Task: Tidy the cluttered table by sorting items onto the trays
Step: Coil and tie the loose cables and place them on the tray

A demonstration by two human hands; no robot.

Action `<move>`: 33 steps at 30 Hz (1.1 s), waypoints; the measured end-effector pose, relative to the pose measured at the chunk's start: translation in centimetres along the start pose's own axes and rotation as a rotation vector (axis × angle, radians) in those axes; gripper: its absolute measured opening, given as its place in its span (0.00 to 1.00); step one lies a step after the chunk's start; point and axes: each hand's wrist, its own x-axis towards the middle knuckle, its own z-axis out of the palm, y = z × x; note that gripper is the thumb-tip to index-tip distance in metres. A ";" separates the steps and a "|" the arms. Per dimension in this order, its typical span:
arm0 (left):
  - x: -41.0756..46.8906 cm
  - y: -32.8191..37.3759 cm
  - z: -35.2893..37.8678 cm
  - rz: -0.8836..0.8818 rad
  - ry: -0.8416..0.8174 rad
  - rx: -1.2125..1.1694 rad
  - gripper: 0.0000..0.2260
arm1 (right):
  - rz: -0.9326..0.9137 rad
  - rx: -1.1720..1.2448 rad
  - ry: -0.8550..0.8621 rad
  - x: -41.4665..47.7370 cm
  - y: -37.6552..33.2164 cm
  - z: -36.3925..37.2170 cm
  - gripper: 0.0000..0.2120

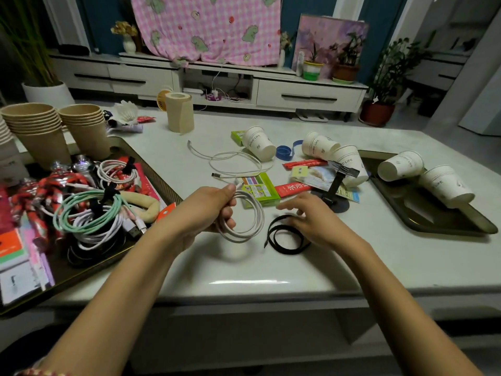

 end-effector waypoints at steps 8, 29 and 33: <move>-0.1 -0.4 0.3 -0.023 -0.016 0.046 0.15 | 0.119 0.035 0.121 0.8 1.1 -0.1 0.03; 0.0 -0.4 -0.3 -0.020 0.015 -0.005 0.16 | 0.142 0.012 0.168 0.6 -1.7 0.5 0.06; 0.0 -0.5 -0.2 -0.024 0.001 0.009 0.16 | 0.263 -0.118 0.112 1.1 -1.6 1.5 0.09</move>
